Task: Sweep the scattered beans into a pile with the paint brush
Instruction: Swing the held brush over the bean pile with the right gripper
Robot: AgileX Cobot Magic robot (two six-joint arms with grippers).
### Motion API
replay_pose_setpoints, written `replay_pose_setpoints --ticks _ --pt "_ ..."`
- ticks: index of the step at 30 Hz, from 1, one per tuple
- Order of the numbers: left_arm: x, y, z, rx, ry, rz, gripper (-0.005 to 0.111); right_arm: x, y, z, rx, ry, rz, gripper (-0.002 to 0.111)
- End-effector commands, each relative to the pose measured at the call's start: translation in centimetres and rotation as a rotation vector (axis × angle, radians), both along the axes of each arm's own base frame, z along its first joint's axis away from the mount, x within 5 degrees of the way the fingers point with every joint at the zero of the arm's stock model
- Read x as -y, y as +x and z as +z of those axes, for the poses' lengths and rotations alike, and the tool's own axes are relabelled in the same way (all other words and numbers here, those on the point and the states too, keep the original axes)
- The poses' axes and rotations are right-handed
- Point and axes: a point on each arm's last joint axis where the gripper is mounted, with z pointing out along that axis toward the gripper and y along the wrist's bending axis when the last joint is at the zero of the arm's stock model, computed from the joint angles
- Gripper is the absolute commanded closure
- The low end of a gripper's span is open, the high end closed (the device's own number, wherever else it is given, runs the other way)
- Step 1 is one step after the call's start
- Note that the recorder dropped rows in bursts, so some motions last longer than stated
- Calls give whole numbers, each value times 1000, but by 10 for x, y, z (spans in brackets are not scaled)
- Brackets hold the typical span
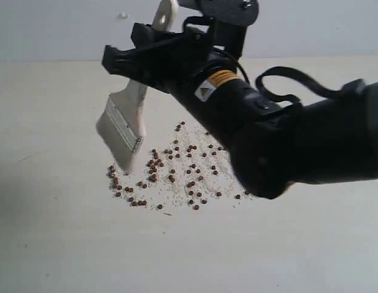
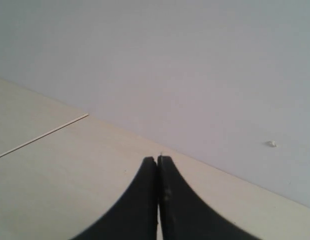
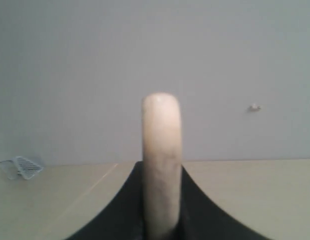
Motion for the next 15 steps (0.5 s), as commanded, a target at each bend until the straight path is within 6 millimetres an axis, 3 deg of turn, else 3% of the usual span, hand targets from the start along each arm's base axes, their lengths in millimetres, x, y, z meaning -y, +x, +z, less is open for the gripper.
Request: replay_pose_setpoints --ticks 1,3,6,10,15 --pt "0 -1 0 5 -3 2 107 -30 -12 0 82 -286 -240 108" --pt "0 -1 0 5 -3 2 107 -46 -26 3 154 -335 -316 108" --pt "0 -1 0 5 -3 2 107 -69 -40 -1 154 -234 -266 108" --pt "0 -1 0 5 -1 3 107 -81 -42 -26 117 -72 -253 108" --pt "0 -1 0 5 -1 3 107 -90 -42 -57 93 -31 -196 108"
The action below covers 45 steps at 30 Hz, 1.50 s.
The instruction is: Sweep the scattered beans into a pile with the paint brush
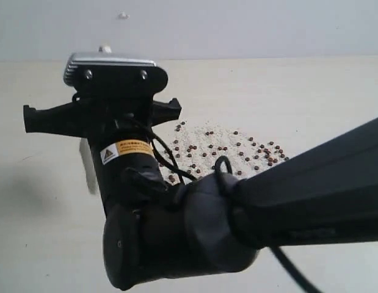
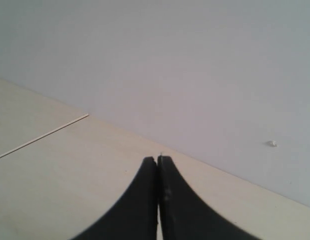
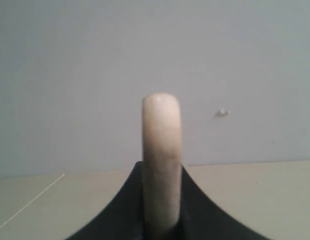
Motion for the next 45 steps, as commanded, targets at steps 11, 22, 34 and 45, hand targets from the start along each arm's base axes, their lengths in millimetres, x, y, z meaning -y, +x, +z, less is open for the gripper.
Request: replay_pose_setpoints --ticks 11,22,34,45 --pt "0 -1 0 5 -5 2 107 -1 10 -40 -58 25 -57 108" --pt "0 -1 0 4 -1 2 107 26 26 -51 -108 -308 -299 108" --pt "0 -1 0 4 -1 2 107 35 43 -33 -57 -302 -307 108" --pt "0 -1 0 4 -1 2 107 28 37 22 -19 -57 -148 108"
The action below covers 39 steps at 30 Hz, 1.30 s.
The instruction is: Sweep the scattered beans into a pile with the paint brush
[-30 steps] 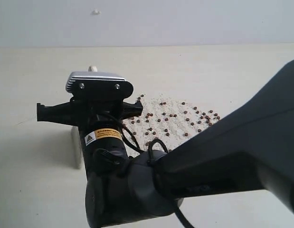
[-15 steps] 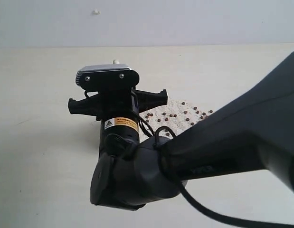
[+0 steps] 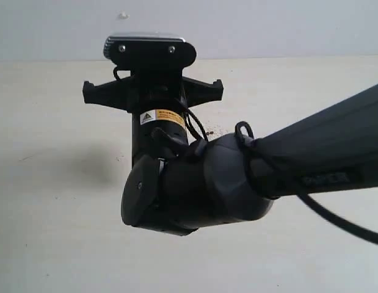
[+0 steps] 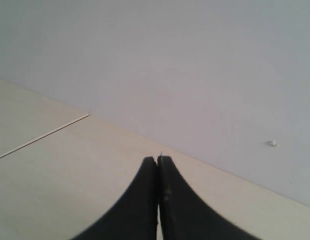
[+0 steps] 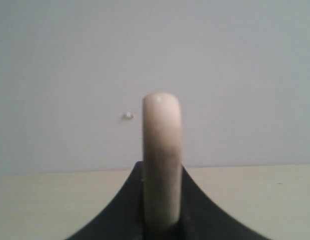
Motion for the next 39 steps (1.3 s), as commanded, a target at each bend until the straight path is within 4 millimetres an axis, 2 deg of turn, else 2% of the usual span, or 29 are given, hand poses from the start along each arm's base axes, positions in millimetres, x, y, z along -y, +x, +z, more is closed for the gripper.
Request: replay_pose_setpoints --ticks 1,6,13,20,26,39 --pt "0 -1 0 6 -1 1 107 -6 -4 16 -9 144 133 108" --pt "0 -1 0 6 -1 1 107 0 -16 -6 -50 216 269 108" --pt "0 -1 0 6 -1 1 107 44 -23 -42 -115 384 472 108" --pt "0 -1 0 6 -1 1 107 75 -16 -60 -223 370 602 108" --pt "0 -1 0 6 -1 1 107 93 -1 -66 -250 316 522 108" --pt "0 -1 0 6 -1 1 107 137 30 -58 -194 152 249 108"
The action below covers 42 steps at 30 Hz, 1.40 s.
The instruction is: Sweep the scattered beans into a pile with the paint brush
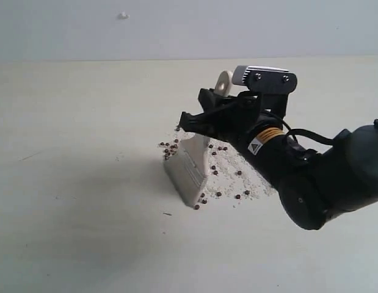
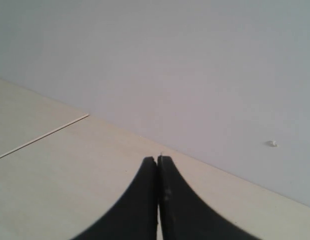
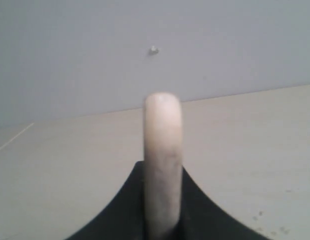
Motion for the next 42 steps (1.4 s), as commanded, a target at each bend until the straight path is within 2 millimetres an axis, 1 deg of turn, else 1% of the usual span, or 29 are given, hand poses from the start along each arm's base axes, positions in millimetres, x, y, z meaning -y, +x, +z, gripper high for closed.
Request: replay_pose_setpoints --ticks 1,4,6,9,10,12,13,15,16,18,22,23,24,25,26,29,35,38,42 --pt "0 -1 0 6 -1 1 107 14 7 2 3 -43 -72 108" --pt "0 -1 0 6 -1 1 107 12 6 7 18 -21 -54 108" --pt "0 -1 0 6 -1 1 107 10 5 13 22 33 -35 108" --pt "0 -1 0 6 -1 1 107 7 2 31 56 113 13 108" --pt "0 -1 0 6 -1 1 107 8 0 43 81 132 20 108" --pt "0 -1 0 6 -1 1 107 9 -3 60 113 160 24 108" --pt "0 -1 0 6 -1 1 107 10 -4 65 119 183 24 108" --pt "0 -1 0 6 -1 1 107 8 1 68 89 270 9 108" --pt "0 -1 0 6 -1 1 107 2 5 67 70 309 14 108" --pt "0 -1 0 6 -1 1 107 -13 18 57 31 359 5 108" --pt "0 -1 0 6 -1 1 107 -39 31 40 -16 393 -20 108" --pt "0 -1 0 6 -1 1 107 -49 38 31 -52 377 -59 108" --pt "0 -1 0 6 -1 1 107 -53 41 25 -68 357 -83 108" --pt "0 -1 0 6 -1 1 107 -56 47 14 -86 310 -125 108" --pt "0 -1 0 6 -1 1 107 -58 50 11 -89 284 -130 108" --pt "0 -1 0 6 -1 1 107 -59 55 7 -99 201 -167 108" --pt "0 -1 0 6 -1 1 107 -47 57 3 -70 -5 -274 108" --pt "0 -1 0 6 -1 1 107 -45 58 2 -57 -73 -290 108" --pt "0 -1 0 6 -1 1 107 -41 58 2 -51 -118 -325 108"
